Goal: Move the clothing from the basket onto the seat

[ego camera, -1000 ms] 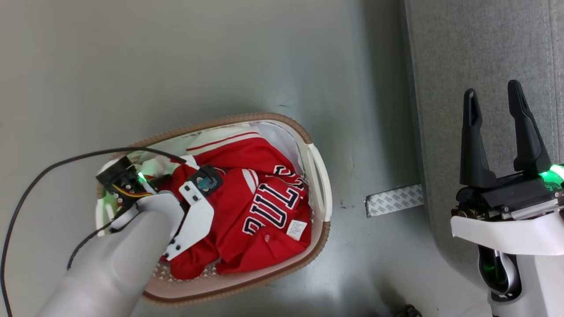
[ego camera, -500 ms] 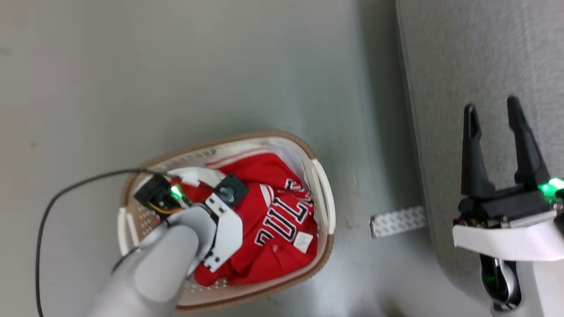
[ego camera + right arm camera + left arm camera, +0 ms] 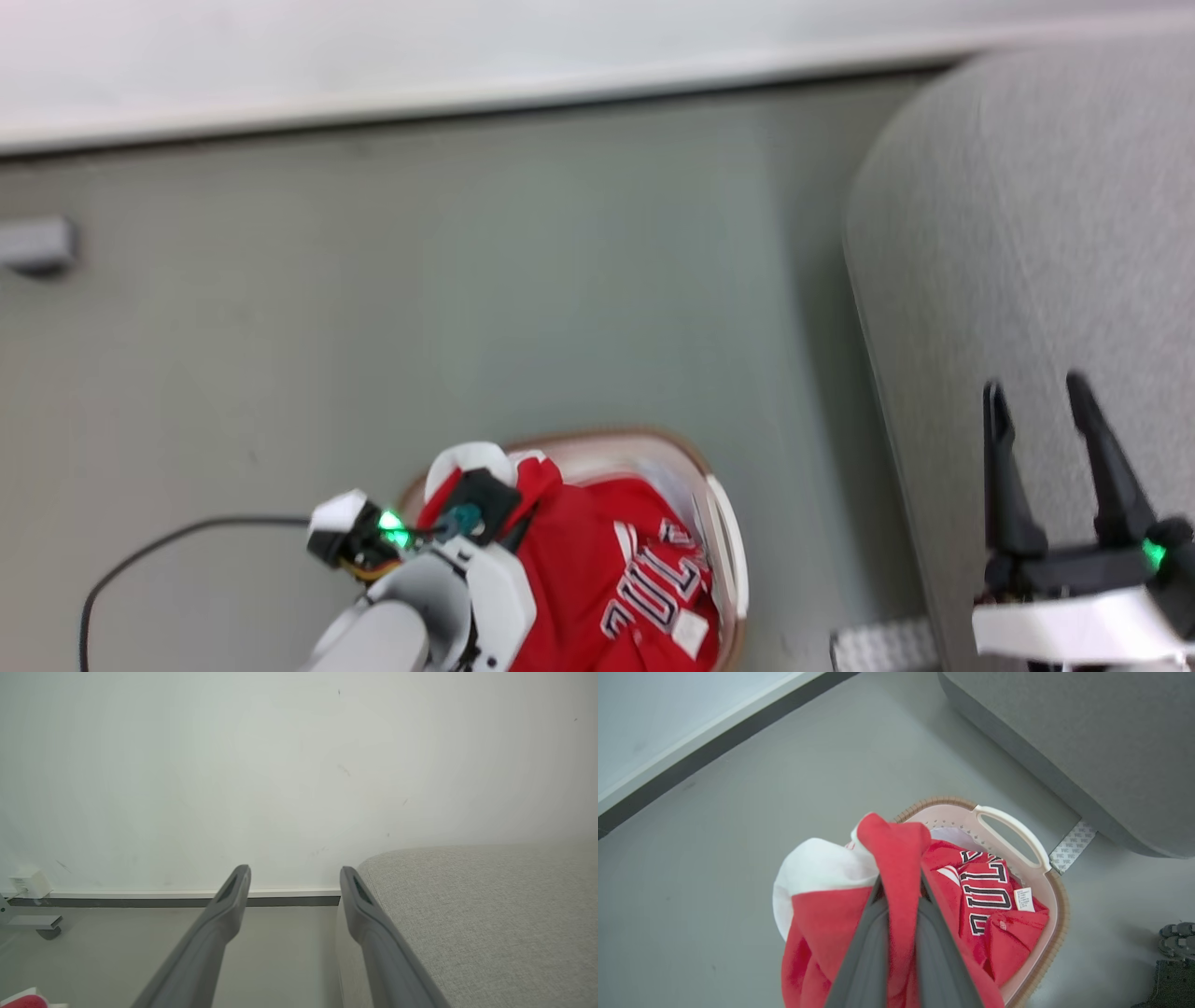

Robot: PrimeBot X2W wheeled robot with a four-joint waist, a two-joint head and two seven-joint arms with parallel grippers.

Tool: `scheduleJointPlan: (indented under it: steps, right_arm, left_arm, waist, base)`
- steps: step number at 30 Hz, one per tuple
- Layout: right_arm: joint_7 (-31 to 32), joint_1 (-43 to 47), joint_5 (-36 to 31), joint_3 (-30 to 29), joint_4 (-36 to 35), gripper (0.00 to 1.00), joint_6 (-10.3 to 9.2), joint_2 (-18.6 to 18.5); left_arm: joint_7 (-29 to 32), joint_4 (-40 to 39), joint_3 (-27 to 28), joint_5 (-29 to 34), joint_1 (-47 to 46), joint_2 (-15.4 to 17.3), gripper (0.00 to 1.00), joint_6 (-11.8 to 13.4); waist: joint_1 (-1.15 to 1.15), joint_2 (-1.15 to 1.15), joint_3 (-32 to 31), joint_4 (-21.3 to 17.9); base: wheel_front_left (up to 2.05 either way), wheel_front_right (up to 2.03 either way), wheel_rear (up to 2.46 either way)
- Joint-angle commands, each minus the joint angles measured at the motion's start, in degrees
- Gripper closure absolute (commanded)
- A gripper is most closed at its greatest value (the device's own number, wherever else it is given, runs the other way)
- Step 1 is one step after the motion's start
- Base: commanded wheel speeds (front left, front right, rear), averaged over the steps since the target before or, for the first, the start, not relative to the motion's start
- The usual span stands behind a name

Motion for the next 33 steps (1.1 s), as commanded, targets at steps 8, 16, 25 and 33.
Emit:
scheduleJointPlan:
  steps: [8, 16, 25, 33]
  right_arm:
    - [0.04, 8.64, -0.98, 0.08, 1.11, 0.0, -0.12, -1.33]
    - [0.04, 12.08, -1.18, 7.05, 0.06, 0.0, -0.12, -5.61]
    - [0.04, 7.36, 1.08, 23.77, -2.41, 0.0, -0.13, -12.33]
    - [0.04, -2.02, 3.24, 34.53, 1.01, 0.0, -0.13, -14.7]
  left_arm:
    - [0.85, -12.1, 3.29, -4.73, 9.46, 1.95, 1.0, 3.5]
    - [4.43, -25.21, 4.82, -7.25, 13.48, 3.41, 1.0, 5.52]
    - [7.45, -32.9, 4.19, -8.94, 12.52, 3.09, 1.0, 4.93]
    - [7.8, -34.27, 0.75, -9.1, 10.04, 0.07, 1.0, 3.46]
  waist:
    - [0.01, 0.0, -17.27, 4.51]
    - [0.01, 0.0, -21.78, 4.95]
    - [0.01, 0.0, -22.11, 6.17]
    - [0.01, 0.0, -21.97, 7.41]
  base:
    - [0.0, 0.0, 0.0]
    - [0.0, 0.0, 0.0]
    - [0.0, 0.0, 0.0]
    - [0.0, 0.0, 0.0]
